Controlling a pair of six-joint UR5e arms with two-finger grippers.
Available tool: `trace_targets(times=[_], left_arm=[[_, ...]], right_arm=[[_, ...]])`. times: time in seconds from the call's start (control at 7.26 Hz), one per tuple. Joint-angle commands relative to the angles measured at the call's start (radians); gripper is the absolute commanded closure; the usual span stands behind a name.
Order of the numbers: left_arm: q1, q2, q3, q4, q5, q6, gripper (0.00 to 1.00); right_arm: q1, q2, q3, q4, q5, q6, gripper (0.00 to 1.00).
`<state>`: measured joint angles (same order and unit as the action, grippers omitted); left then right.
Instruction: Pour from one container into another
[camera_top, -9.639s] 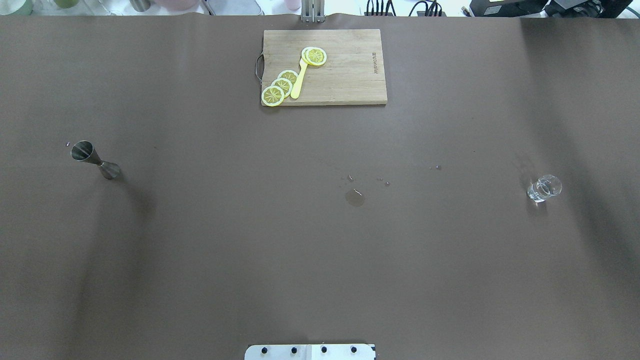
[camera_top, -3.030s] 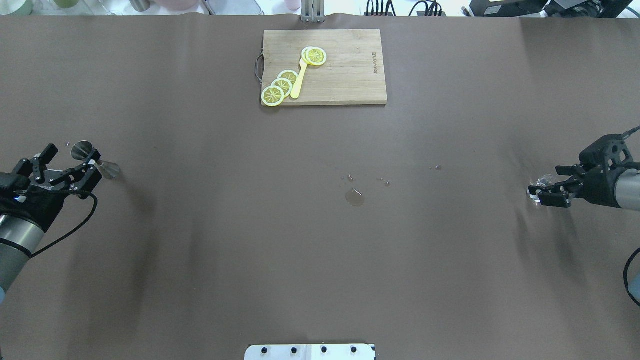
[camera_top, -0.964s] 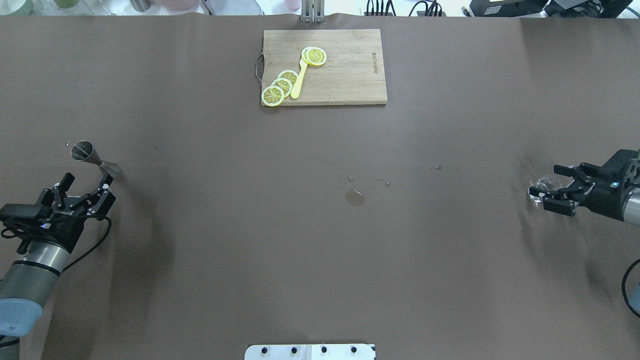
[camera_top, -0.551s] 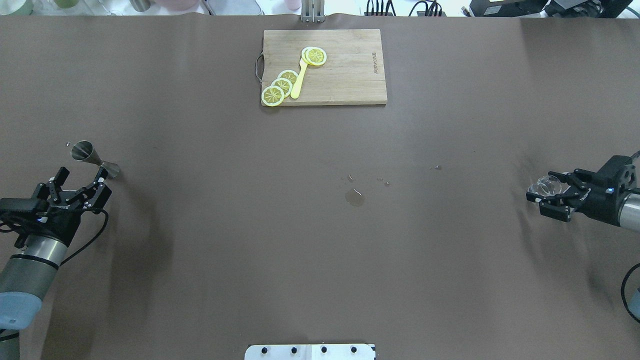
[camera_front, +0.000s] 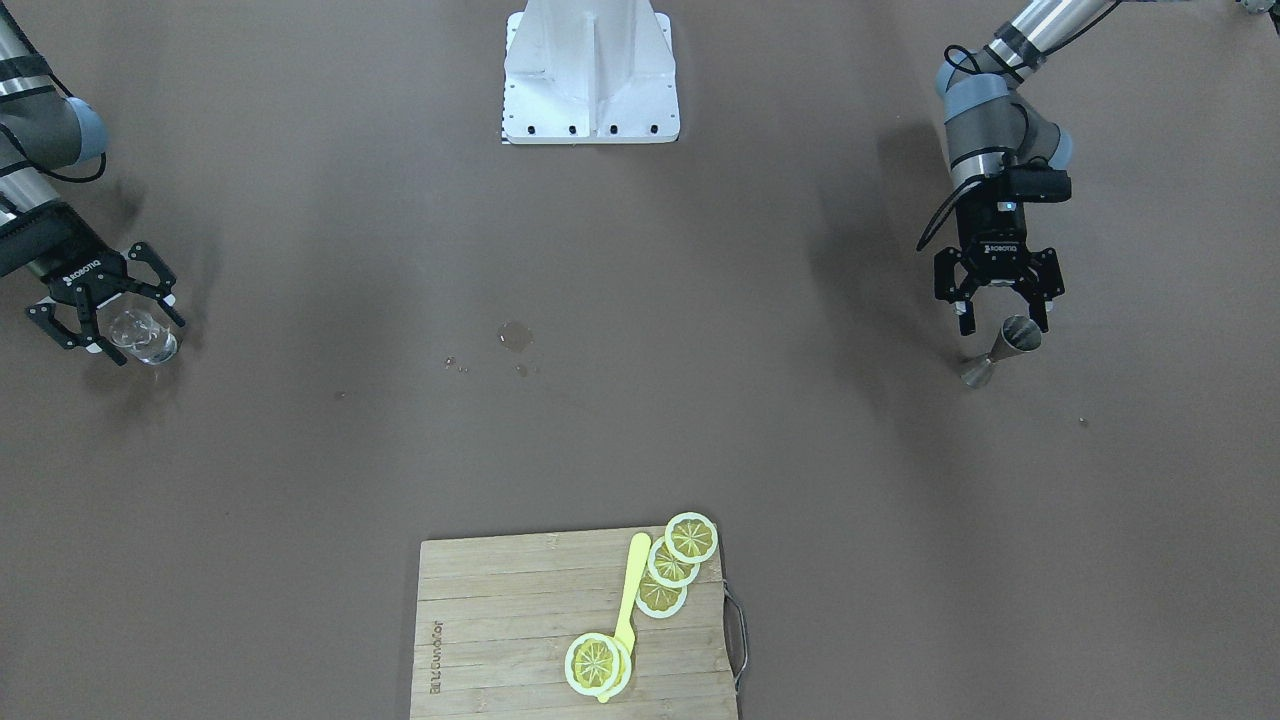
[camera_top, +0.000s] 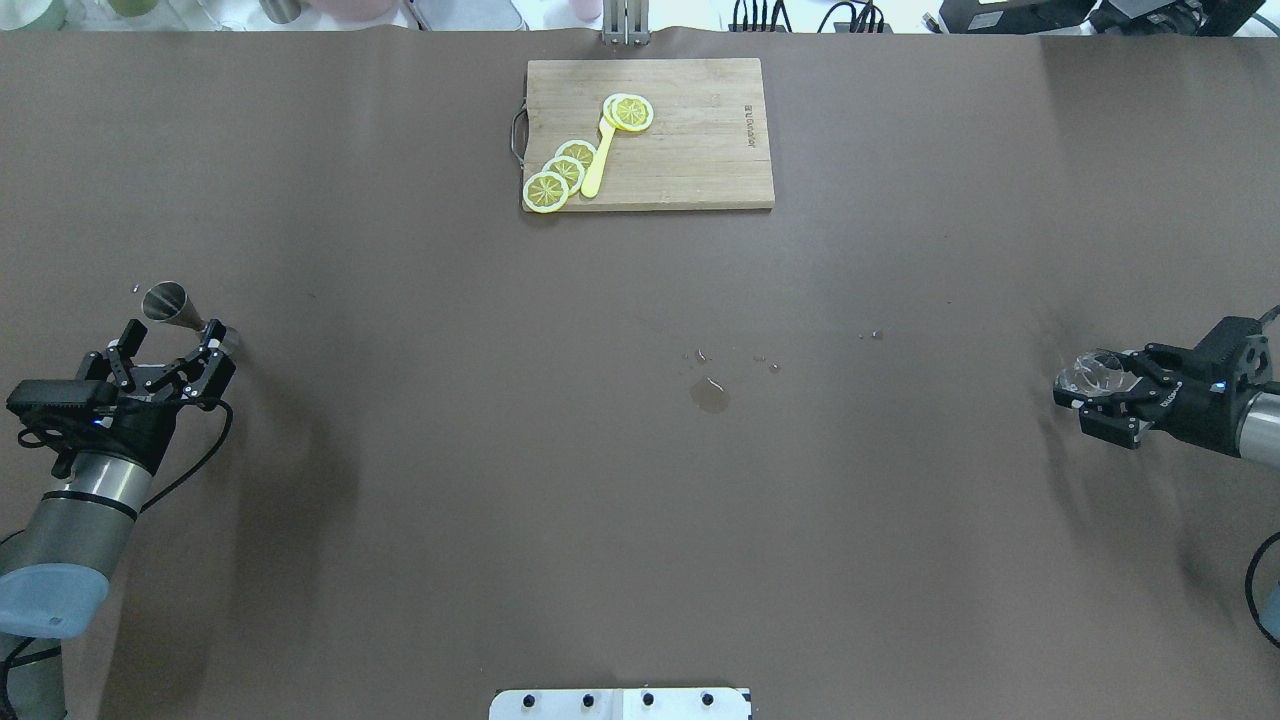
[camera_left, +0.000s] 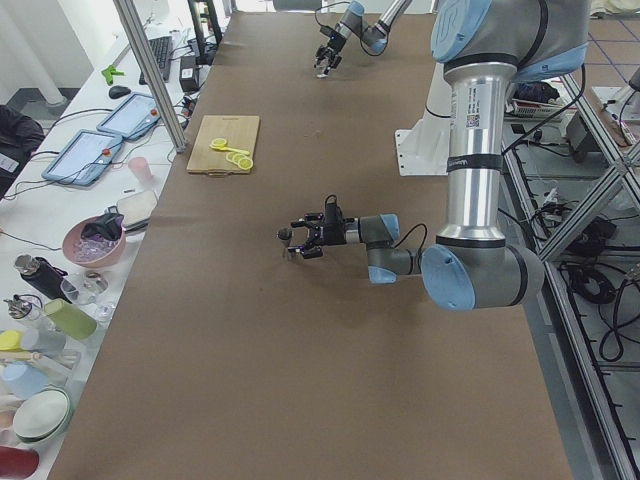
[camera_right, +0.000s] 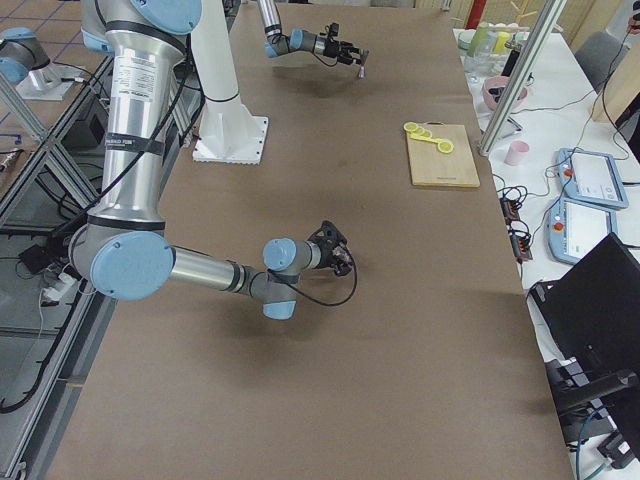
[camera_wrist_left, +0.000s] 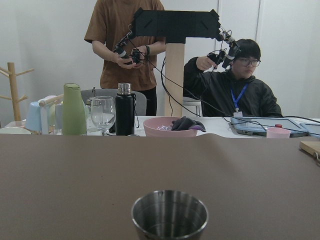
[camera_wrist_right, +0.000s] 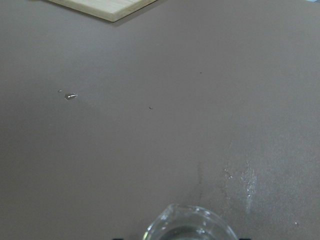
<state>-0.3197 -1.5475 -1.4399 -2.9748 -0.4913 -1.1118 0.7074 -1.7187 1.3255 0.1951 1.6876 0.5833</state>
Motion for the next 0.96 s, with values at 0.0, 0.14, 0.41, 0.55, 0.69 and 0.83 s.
trace_targets(times=[0.0, 0.14, 0.41, 0.55, 0.69, 0.83], left_arm=[[-0.039, -0.054, 0.062, 0.007, -0.001, -0.005, 0.03], [-0.050, -0.068, 0.076, 0.007, -0.001, -0.005, 0.03], [-0.058, -0.079, 0.093, 0.010, -0.003, -0.008, 0.03], [-0.058, -0.083, 0.099, 0.010, -0.003, -0.010, 0.03], [-0.055, -0.091, 0.108, 0.010, -0.003, -0.011, 0.04], [-0.052, -0.097, 0.114, 0.011, -0.001, -0.011, 0.04]], right_arm=[[0.000, -0.001, 0.000, 0.000, 0.000, -0.007, 0.27], [0.001, -0.001, 0.001, 0.000, 0.000, -0.008, 0.33], [0.001, -0.005, 0.001, 0.000, -0.014, -0.037, 0.59], [0.001, -0.006, 0.001, 0.000, -0.014, -0.071, 0.98], [0.003, -0.007, 0.001, 0.000, -0.014, -0.106, 1.00], [0.003, -0.012, 0.009, -0.006, -0.010, -0.118, 1.00]])
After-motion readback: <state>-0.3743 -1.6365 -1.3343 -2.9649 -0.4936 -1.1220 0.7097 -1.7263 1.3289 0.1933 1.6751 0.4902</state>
